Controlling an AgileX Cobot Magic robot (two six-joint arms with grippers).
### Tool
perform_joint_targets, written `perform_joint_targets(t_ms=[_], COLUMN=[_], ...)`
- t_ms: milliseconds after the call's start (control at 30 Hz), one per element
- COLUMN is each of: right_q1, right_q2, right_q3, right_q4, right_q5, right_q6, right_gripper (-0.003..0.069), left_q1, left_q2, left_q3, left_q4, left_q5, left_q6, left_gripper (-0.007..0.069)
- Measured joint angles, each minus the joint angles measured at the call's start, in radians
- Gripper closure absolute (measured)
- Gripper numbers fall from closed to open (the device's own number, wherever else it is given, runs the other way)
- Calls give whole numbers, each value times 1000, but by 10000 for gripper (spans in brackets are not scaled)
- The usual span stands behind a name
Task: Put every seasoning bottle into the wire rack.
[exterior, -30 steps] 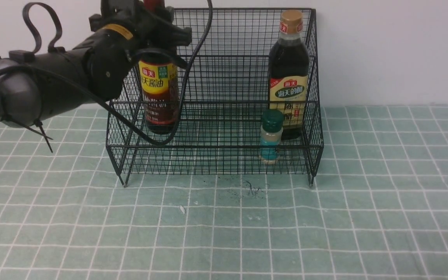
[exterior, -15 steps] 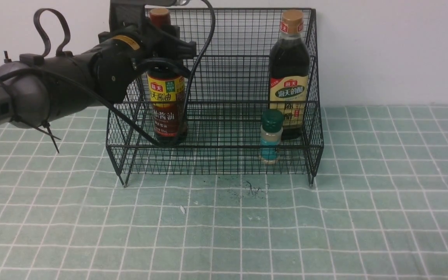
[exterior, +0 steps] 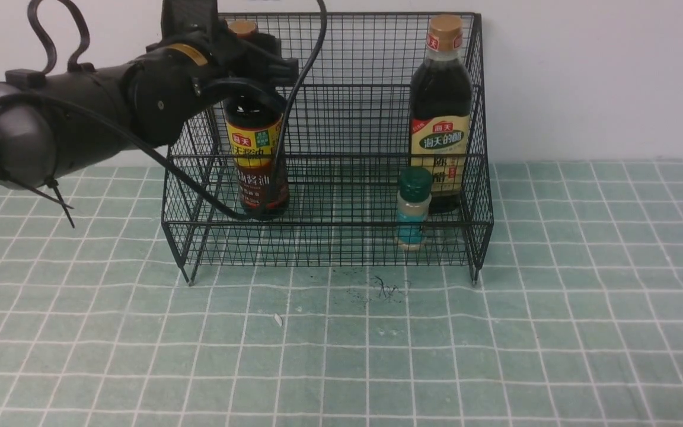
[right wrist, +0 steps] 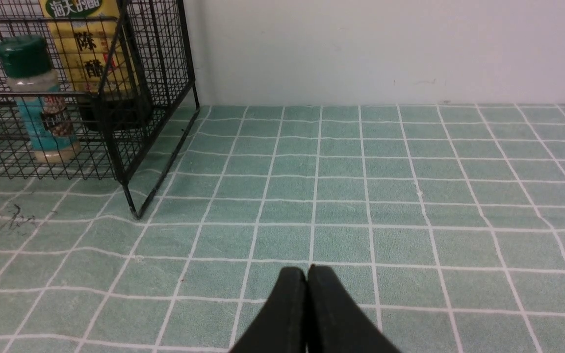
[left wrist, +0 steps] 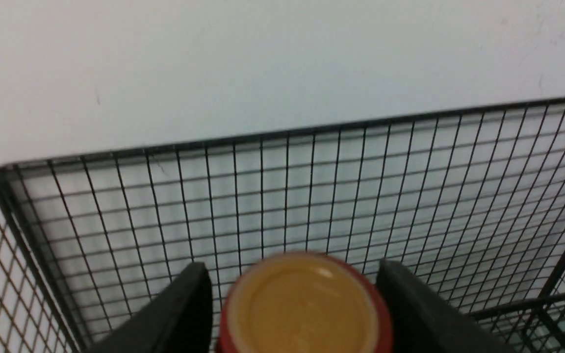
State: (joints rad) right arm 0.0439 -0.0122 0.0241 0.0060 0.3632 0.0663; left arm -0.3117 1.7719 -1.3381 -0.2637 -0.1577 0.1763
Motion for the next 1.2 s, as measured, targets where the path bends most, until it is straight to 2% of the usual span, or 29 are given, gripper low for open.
perform_joint_targets(t_ms=[133, 267, 367, 500, 567, 667, 700, 767, 833, 967, 1200], right_q1=[0, 0, 0, 0, 0, 0, 0, 0, 0, 0, 0], right_q2=[0, 0, 0, 0, 0, 0, 0, 0, 0, 0, 0], right_q3=[0, 0, 0, 0, 0, 0, 0, 0, 0, 0, 0], right_q4=[0, 0, 0, 0, 0, 0, 0, 0, 0, 0, 0], right_q5=[0, 0, 0, 0, 0, 0, 0, 0, 0, 0, 0], right_q6=[0, 0, 0, 0, 0, 0, 0, 0, 0, 0, 0], right_gripper=[673, 673, 673, 673, 673, 673, 673, 673, 673, 673, 673], left_q1=[0, 0, 0, 0, 0, 0, 0, 0, 0, 0, 0], left_q2=[-40, -93, -156, -261, -305, -387, -393, -473, -526, -699, -1044], left_q3=[0, 0, 0, 0, 0, 0, 0, 0, 3, 82, 326], left_q4=[0, 1, 4, 8, 11, 16, 16, 16, 17, 17, 19], left_q5=[16, 98, 213, 440, 541, 713, 736, 867, 935, 1012, 1027], left_q6=[25, 57, 62, 64, 64, 64, 64, 56, 43, -26, -121], left_gripper=[218, 218, 218, 233, 275, 392, 401, 534, 590, 630, 631])
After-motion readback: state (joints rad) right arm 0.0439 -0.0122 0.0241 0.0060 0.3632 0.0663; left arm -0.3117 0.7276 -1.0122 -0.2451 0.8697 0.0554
